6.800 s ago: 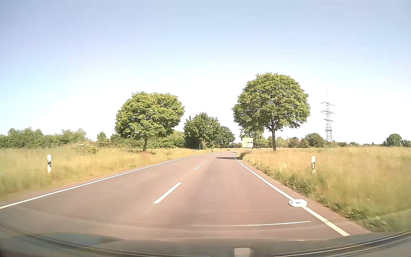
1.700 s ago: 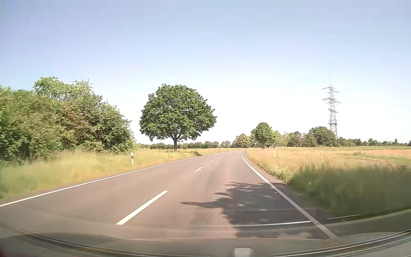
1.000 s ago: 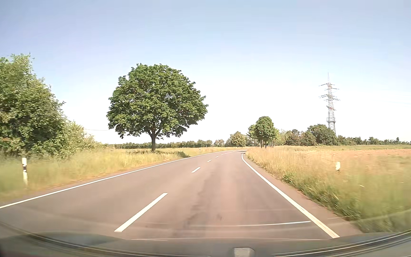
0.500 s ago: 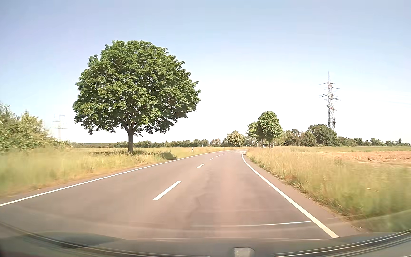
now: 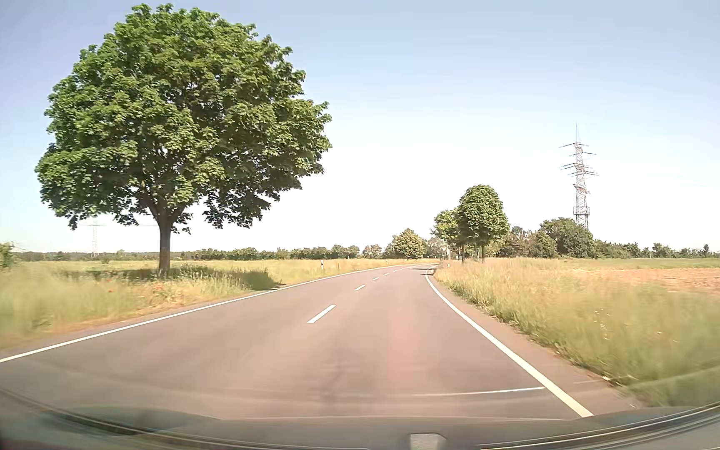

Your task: Follow the waypoints while adhering to traffic rules and regulations

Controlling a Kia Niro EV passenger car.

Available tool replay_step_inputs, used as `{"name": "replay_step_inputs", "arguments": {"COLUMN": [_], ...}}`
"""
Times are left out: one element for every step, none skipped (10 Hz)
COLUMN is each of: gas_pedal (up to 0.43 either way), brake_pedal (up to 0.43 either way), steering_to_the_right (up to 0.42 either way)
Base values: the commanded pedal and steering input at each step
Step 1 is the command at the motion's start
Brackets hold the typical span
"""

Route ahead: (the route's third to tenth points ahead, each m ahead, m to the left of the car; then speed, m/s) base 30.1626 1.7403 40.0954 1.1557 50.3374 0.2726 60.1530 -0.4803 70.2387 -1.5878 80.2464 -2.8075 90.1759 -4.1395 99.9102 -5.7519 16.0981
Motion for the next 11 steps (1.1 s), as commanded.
{"name": "replay_step_inputs", "arguments": {"gas_pedal": [0.028,0.028,0.039,0.039,0.039,0.039,0.047,0.047,0.047,0.059,0.059], "brake_pedal": [0.03,0.03,0.03,0.03,0.03,0.03,0.03,0.03,0.03,0.03,0.03], "steering_to_the_right": [0.008,0.008,0.008,0.009,0.009,0.01,0.01,0.01,0.01,0.01,0.01]}}
